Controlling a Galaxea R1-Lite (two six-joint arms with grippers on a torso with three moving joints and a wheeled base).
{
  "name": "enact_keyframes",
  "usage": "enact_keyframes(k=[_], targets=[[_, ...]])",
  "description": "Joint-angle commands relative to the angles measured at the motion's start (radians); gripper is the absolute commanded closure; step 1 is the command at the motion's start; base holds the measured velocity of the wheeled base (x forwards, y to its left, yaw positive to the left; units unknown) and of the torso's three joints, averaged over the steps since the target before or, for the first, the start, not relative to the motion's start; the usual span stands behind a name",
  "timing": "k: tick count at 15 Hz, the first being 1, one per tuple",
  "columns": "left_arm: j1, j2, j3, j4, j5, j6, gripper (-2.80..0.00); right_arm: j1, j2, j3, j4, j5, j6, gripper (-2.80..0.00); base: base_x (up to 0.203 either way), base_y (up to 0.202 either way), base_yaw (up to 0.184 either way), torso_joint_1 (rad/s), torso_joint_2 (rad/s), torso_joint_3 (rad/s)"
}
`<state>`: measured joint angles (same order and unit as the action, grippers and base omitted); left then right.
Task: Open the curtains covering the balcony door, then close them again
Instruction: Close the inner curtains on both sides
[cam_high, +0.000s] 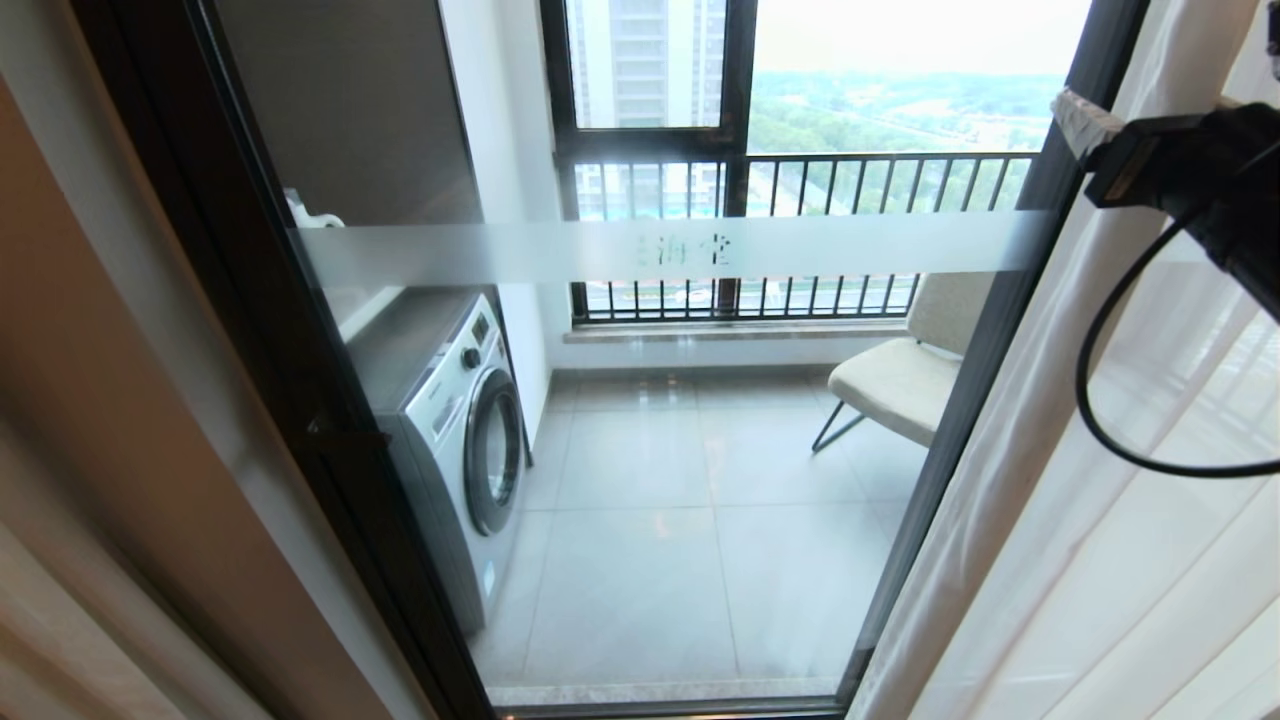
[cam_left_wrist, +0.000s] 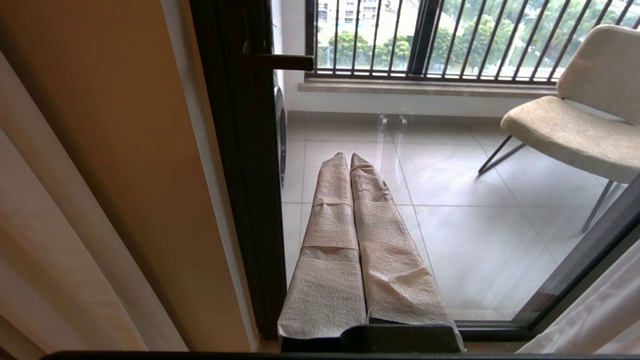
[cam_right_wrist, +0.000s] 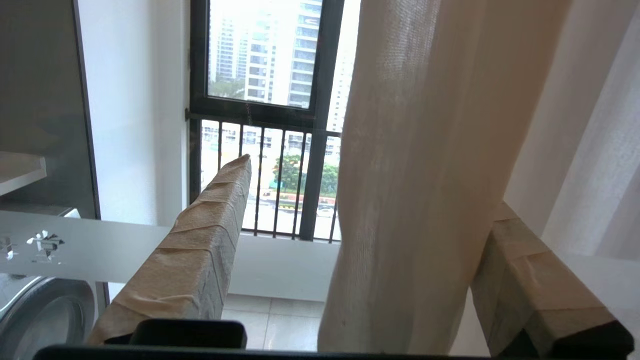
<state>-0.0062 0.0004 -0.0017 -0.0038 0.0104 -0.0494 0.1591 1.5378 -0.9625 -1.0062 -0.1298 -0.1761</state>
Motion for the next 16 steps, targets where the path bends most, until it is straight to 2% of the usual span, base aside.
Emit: enact_keyframes(k=[1, 8, 15, 16], targets=[[0.0, 0.0, 0.0, -0.001, 0.0, -0.001, 0.0, 0.0, -0.129, 0.098, 0.022, -0.002, -0.002, -2.8, 0.0, 0.0, 0.0, 0.0, 0.0, 0.0], [0.0, 0.0, 0.0, -0.001, 0.0, -0.001, 0.0, 0.0, -0.453, 0.363, 0.156, -0.004, -0.002, -2.8, 0.0, 0.0, 0.0, 0.0, 0.0, 0.0], [0.0, 0.0, 0.0, -0.001, 0.0, -0.001, 0.0, 0.0, -0.596, 0.513, 0.218, -0.005, -0.002, -2.8, 0.0, 0.0, 0.0, 0.0, 0.0, 0.0], [0.0, 0.0, 0.0, -0.001, 0.0, -0.001, 0.0, 0.0, -0.604, 0.524, 0.219, -0.005, -0.002, 0.0, 0.0, 0.0, 0.0, 0.0, 0.0, 0.0]])
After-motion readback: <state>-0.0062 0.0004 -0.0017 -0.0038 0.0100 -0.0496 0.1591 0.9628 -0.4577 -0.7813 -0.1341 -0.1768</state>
